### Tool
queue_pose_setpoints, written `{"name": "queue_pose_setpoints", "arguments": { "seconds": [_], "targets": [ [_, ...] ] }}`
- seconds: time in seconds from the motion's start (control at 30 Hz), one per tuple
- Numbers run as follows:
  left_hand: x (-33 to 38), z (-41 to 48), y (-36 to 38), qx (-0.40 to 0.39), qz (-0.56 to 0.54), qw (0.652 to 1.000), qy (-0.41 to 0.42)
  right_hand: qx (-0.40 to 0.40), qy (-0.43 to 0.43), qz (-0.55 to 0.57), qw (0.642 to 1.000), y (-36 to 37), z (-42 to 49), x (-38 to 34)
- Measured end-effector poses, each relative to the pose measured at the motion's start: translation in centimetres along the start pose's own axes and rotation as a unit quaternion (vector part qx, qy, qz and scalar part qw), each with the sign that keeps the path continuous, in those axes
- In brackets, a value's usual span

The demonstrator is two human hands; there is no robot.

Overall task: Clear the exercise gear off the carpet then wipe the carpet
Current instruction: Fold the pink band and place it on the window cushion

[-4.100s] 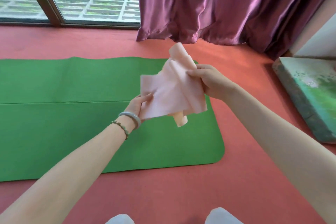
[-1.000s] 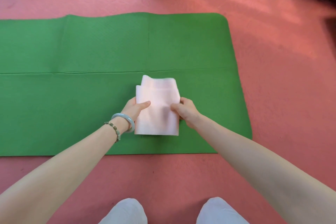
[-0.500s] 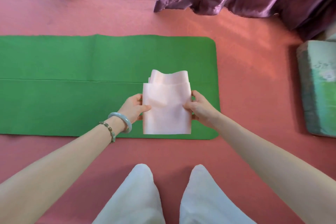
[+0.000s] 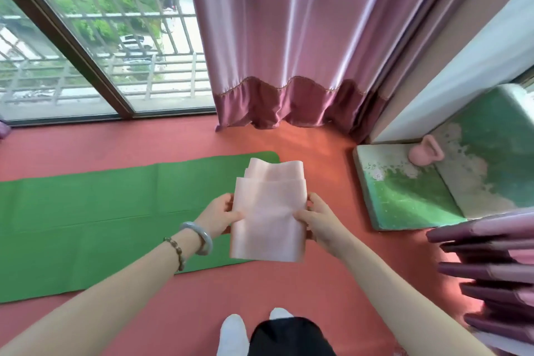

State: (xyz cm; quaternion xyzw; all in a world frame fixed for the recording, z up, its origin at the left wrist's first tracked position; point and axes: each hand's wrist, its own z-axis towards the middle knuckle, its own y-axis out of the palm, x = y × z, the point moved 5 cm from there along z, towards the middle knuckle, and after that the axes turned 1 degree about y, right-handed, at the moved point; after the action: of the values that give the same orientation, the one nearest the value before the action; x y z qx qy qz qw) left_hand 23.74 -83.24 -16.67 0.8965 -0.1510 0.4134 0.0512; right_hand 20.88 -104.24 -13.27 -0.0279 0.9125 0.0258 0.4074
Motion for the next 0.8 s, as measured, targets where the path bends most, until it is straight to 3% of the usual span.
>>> {"name": "queue_pose_setpoints", "arguments": {
  "seconds": [0.23, 0.37, 0.8],
  "targets": [
    [11.3, -4.9, 7.2, -0.140, -0.025, 0.988, 0.053, 0.119, -0.030, 0.131, 0.984, -6.9, -11.0, -4.4],
    [15.9, -4.8, 11.8, -0.197, 0.018, 0.978, 0.071, 0.157, -0.060, 0.187, 0.968, -11.0, -14.0, -5.2],
    [23.7, 1.6, 30.7, -0.239, 0.039, 0.966, 0.088, 0.214, -0.078, 0.188, 0.955, -30.4, -14.2, -6.7]
  ]
}}
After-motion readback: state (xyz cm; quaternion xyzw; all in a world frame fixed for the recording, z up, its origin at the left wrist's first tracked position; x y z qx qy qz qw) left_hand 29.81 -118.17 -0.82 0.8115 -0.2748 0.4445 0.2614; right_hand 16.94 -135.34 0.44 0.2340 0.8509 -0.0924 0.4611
